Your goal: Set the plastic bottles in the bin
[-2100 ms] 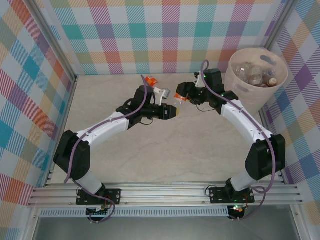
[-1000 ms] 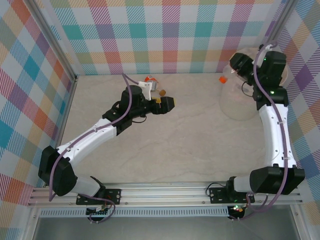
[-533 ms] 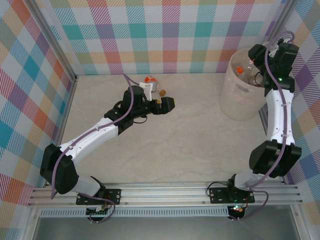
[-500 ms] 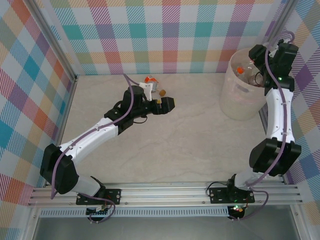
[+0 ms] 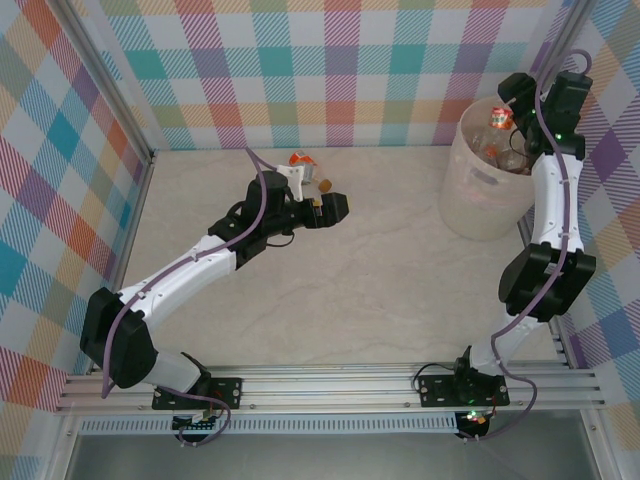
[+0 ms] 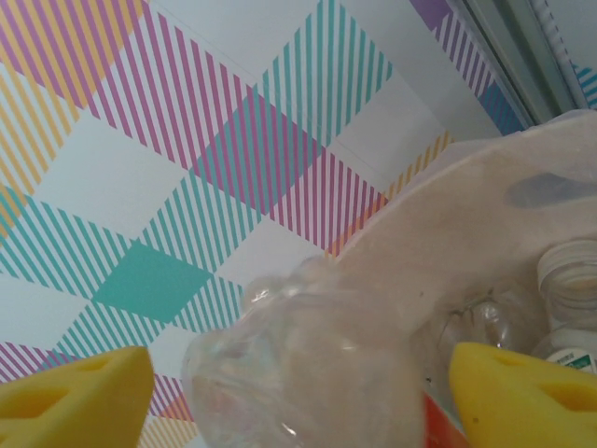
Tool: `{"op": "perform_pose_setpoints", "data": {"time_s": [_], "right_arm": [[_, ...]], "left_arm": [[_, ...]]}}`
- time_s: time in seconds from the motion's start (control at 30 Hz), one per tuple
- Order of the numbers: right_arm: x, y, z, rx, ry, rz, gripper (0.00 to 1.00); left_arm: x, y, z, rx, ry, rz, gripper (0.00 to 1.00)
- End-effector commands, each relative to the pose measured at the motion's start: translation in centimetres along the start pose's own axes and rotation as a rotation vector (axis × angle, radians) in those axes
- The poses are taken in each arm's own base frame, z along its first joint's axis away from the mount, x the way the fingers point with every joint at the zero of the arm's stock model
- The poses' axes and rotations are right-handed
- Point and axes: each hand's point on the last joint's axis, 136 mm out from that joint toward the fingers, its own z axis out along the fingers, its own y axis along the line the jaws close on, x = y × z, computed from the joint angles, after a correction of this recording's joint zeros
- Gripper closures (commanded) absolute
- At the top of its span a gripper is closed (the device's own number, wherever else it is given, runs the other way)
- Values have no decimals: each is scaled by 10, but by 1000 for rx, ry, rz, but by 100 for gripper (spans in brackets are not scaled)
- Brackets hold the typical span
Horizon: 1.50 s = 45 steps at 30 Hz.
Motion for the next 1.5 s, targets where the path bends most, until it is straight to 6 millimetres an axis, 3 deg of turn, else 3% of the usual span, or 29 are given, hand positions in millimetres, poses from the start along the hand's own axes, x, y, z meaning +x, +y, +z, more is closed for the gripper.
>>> {"op": "perform_pose_setpoints", "data": {"time_s": [0.0, 0.33, 0.6, 0.8, 0.93, 1.1, 1.27, 1.33, 1.47], "right_arm": [[-4, 3, -9, 13, -4, 12, 13], [-13, -7, -30, 77, -88, -30, 9], [6, -63, -22, 286, -56, -28, 12], [7, -86, -22, 370, -48, -50, 12], [-5, -70, -33, 332, -68, -84, 11], [-22, -41, -66, 262, -145, -123, 10], [-41, -39, -104, 296, -277, -168, 9], [-38, -25, -105, 221, -258, -211, 10], [-8, -3, -78, 34, -68, -210, 10]], "left_arm": [[-7, -4, -3, -13, -26, -3, 0], [-3, 11, 2, -74, -29, -30, 0], [0, 17, 4, -99, -19, -42, 0], [2, 22, 3, -121, -13, -44, 0], [4, 26, 5, -134, -9, -50, 0], [7, 32, 9, -144, 1, -61, 0], [10, 35, 13, -148, 18, -68, 0], [10, 36, 14, -151, 20, -69, 0], [10, 38, 16, -152, 25, -73, 0]]}}
